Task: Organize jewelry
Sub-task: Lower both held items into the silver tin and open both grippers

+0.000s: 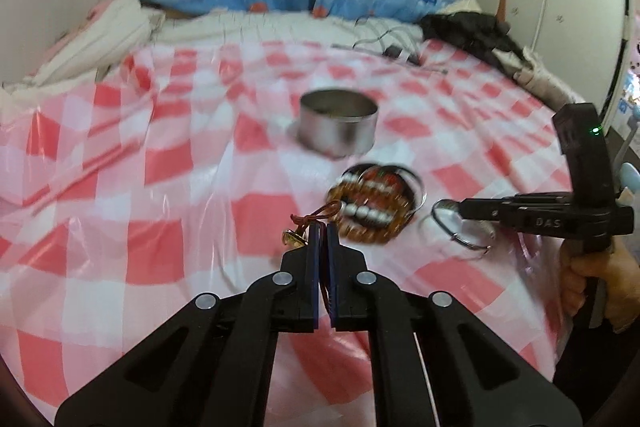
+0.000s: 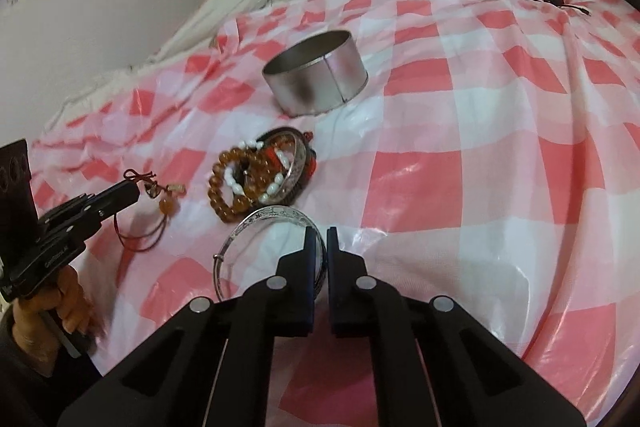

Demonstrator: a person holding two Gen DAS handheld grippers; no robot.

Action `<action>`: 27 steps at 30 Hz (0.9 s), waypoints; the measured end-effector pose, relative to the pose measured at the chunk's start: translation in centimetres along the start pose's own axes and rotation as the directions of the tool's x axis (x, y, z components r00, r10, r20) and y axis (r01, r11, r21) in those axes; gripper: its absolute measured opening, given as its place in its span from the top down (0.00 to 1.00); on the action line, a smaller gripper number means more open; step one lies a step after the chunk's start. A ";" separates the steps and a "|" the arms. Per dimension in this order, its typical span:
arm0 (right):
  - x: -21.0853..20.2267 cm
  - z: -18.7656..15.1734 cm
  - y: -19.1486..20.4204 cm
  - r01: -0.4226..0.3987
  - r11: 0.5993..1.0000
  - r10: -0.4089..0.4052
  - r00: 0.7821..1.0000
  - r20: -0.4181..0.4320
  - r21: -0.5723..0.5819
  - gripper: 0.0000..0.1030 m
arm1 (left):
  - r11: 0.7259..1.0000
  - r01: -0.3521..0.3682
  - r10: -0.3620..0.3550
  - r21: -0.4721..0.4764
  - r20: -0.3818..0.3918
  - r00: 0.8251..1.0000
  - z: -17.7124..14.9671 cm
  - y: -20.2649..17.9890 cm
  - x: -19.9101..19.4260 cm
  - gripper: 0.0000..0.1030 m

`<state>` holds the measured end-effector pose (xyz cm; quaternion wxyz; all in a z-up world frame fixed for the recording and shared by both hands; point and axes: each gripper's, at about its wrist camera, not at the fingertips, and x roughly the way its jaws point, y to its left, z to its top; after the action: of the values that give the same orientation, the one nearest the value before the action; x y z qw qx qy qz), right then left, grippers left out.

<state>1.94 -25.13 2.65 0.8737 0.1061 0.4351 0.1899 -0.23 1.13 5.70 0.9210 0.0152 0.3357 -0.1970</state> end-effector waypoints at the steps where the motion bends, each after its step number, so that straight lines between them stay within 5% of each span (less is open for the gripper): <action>1: -0.3 0.1 -0.1 -0.016 1.000 0.016 1.000 0.015 0.008 0.94 | 1.000 0.005 -0.006 0.009 0.016 1.000 0.2 -0.2 -0.3 0.97; 13: -2.0 2.2 0.1 -0.049 0.999 0.047 0.993 0.109 0.013 0.94 | 0.993 0.079 -0.084 0.087 0.057 0.995 3.1 -2.5 -0.7 0.97; 27: -1.4 8.0 0.4 0.002 0.998 0.010 0.986 0.169 -0.066 0.94 | 0.985 0.129 -0.141 0.118 0.101 0.985 10.1 -3.3 2.7 0.97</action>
<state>7.46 -25.52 8.54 0.9101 0.0940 0.3527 0.1961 6.64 -4.46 12.19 0.9202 0.0329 0.2738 -0.2779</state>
